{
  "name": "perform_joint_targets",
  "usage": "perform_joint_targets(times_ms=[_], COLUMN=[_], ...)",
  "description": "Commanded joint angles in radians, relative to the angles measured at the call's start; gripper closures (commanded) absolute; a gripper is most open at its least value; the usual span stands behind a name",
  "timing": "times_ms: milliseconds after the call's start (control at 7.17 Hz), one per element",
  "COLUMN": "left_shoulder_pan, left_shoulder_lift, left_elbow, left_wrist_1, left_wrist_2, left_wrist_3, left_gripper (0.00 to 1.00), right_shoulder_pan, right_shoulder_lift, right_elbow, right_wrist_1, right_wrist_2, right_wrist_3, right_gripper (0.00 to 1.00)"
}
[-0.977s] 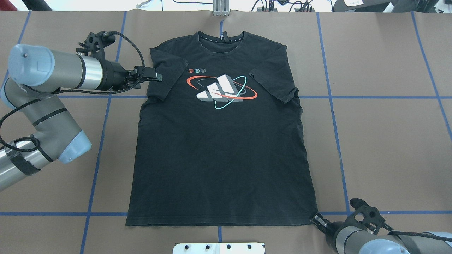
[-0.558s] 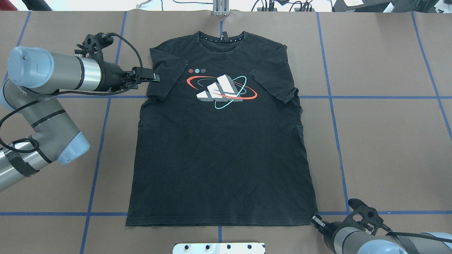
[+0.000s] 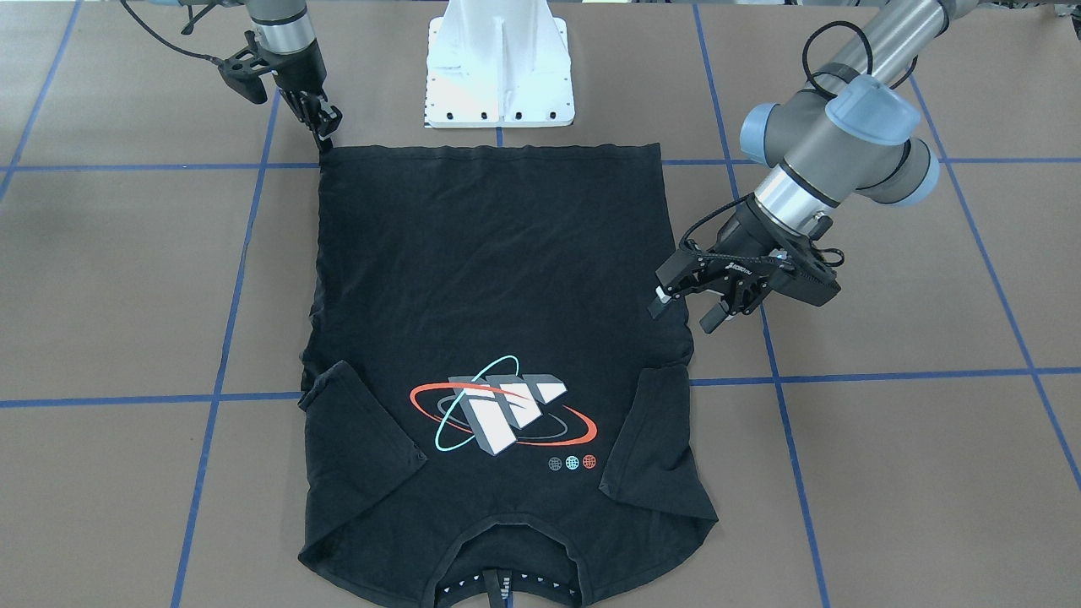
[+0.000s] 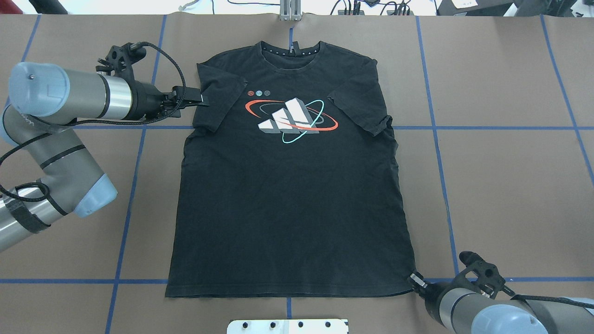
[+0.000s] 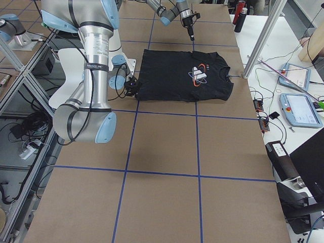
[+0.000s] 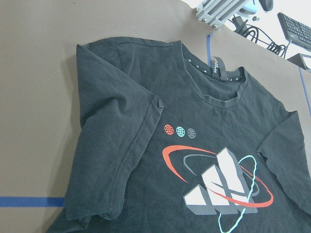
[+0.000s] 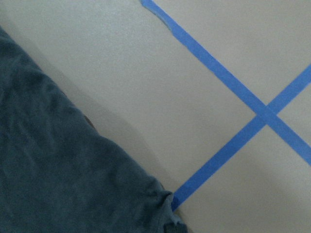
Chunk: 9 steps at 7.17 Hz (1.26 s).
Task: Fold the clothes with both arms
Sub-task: 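Lower both grippers to the hem corners nearest the robot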
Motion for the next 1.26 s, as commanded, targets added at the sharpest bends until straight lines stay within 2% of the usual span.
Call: perform_joint_targets(times_ms=[0, 140, 279, 558, 837, 1116], left_shoulder_pan=[0.045, 0.088, 0.125, 0.32, 0.609, 0.686], left_shoulder_lift=[0.116, 0.237, 0.318, 0.472, 0.553, 0.557], left_elbow=[-0.131, -0.242, -0.296, -0.39, -0.419, -0.415], left_wrist_1=[0.0, 0.0, -0.005, -0.003, 0.0, 0.038], left_wrist_2=[-0.005, -0.008, 0.001, 0.134, 0.405, 0.446], left_wrist_3=[-0.123, -0.156, -0.252, -0.337, -0.57, -0.627], left_gripper=[0.0, 0.0, 0.0, 0.0, 0.01, 0.03], right_shoulder_pan=[-0.008, -0.015, -0.016, -0.044, -0.058, -0.064], right_shoulder_lift=[-0.009, -0.023, -0.034, -0.058, -0.074, -0.08], right_elbow=[0.033, 0.051, 0.068, 0.096, 0.096, 0.094], right_wrist_1=[0.0, 0.0, 0.002, 0.002, 0.002, 0.002], right_wrist_2=[0.015, 0.047, 0.074, 0.081, 0.079, 0.076], right_wrist_3=[0.001, 0.0, 0.0, 0.0, 0.0, 0.0], right_gripper=[1.0, 1.0, 1.0, 1.0, 1.0, 1.0])
